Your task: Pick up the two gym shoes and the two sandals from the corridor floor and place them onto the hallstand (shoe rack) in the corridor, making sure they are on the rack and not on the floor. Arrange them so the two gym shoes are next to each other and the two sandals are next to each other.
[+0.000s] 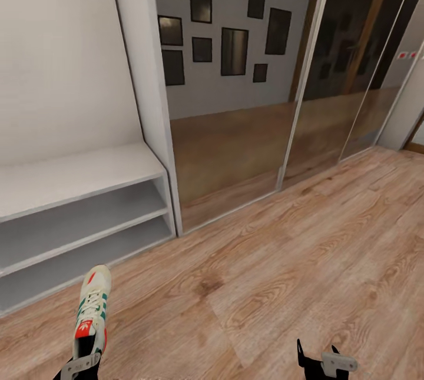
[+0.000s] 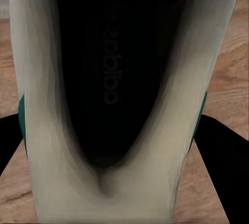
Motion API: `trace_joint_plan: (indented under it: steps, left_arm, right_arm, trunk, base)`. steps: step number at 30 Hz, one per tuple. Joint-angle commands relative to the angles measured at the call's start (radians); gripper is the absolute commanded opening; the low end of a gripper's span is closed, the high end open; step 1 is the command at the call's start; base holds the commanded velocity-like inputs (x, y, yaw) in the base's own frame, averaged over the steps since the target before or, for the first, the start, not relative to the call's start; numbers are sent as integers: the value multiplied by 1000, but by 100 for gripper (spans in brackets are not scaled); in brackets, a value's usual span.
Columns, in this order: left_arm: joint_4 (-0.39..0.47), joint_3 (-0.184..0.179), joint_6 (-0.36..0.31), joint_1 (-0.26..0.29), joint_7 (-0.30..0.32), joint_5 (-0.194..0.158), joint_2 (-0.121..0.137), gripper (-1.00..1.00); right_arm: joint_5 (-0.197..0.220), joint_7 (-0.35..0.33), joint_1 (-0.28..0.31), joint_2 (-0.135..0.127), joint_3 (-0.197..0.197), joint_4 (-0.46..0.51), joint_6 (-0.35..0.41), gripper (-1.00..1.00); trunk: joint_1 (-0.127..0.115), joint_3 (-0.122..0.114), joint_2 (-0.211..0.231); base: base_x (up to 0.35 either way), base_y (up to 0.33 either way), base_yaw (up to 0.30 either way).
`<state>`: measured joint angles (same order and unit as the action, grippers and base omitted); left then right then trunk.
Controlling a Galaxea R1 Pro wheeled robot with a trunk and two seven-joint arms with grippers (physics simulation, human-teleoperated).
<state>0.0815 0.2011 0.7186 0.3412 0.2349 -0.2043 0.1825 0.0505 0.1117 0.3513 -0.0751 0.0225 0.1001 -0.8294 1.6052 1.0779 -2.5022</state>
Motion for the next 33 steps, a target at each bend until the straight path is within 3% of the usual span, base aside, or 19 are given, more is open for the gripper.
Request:
trace_joint_plan:
  steps: [1,8,33]
  left_arm:
    - [-1,3,1,1,11,-10,0,-100]
    - [0,2,1,1,11,-10,0,-100]
    - [0,3,1,1,11,-10,0,-100]
  right_arm:
    - [5,-3,0,0,1,0,-3,100]
    - [5,-4,0,0,-1,0,-2,100]
    - [3,-4,0,0,-1,0,-2,100]
  trunk:
    - [0,1,0]
    - [0,1,0]
    - [0,1,0]
  base:
    - [0,0,270]
    - [0,-75,273]
    - [56,-268,274]
